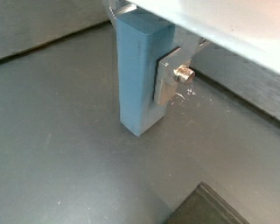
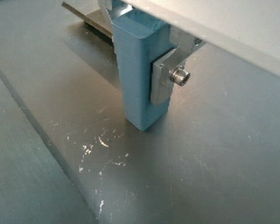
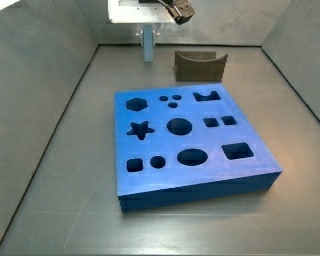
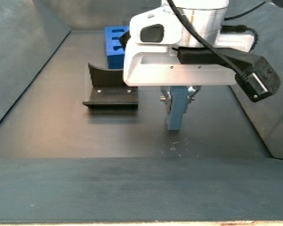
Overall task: Pick up the rectangle object. Move to above the board. Insert the rectangle object.
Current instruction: Pick up the rectangle object, then move to above the board.
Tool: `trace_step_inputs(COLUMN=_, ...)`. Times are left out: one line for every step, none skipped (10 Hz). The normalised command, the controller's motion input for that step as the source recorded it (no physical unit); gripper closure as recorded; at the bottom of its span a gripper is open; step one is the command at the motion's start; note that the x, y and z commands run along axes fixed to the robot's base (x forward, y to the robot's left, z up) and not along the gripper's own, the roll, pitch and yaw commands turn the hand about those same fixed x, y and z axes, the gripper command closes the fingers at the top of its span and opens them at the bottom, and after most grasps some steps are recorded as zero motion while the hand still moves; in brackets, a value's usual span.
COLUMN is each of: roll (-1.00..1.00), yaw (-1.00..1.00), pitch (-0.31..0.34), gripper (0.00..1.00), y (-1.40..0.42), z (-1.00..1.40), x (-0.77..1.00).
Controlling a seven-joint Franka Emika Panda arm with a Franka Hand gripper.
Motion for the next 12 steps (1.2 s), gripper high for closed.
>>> trace_step_inputs(roll=0.00, yaw=0.00, pitch=0.000, gripper=1.00, y=0.00, z=0.00, x=0.00)
trace_step_inputs(roll=0.00, yaw=0.00, pitch=0.000, gripper=1.00, y=0.00, z=0.00, x=0.00)
trace_step_inputs(roll=0.00, yaw=0.00, pitch=0.000, gripper=1.00, y=0.00, z=0.00, x=0.00)
trace_step_inputs(roll=0.00, yaw=0.00, pitch=0.000, gripper=1.00, y=0.00, z=0.00, x=0.00)
trace_step_inputs(roll=0.00, yaw=0.00, pitch=0.000, gripper=1.00, y=0.00, z=0.00, x=0.00)
trace_step_inputs(roll=0.00, yaw=0.00, pitch=0.000, gripper=1.00, y=0.00, z=0.00, x=0.00)
trace_step_inputs(roll=0.00, yaw=0.00, pitch=0.000, gripper=1.00, y=0.00, z=0.00, x=0.00)
trace_step_inputs(roll=0.00, yaw=0.00, pitch=0.000, gripper=1.00, y=0.00, z=0.00, x=0.00)
trace_step_inputs(roll=0.21, yaw=0.00, pitch=-0.318, gripper=1.00, y=0.36, z=1.00, x=-0.01)
trace_step_inputs(roll=0.22, yaw=-0.04, pitch=-0.242, gripper=1.00, y=0.38, z=1.00, x=-0.01)
trace_step_inputs(roll=0.19, yaw=-0.06, pitch=-0.158, gripper=1.00, y=0.36, z=1.00, x=-0.01)
trace_step_inputs(roll=0.15, yaw=-0.07, pitch=-0.039, gripper=1.00, y=0.34, z=1.00, x=-0.01)
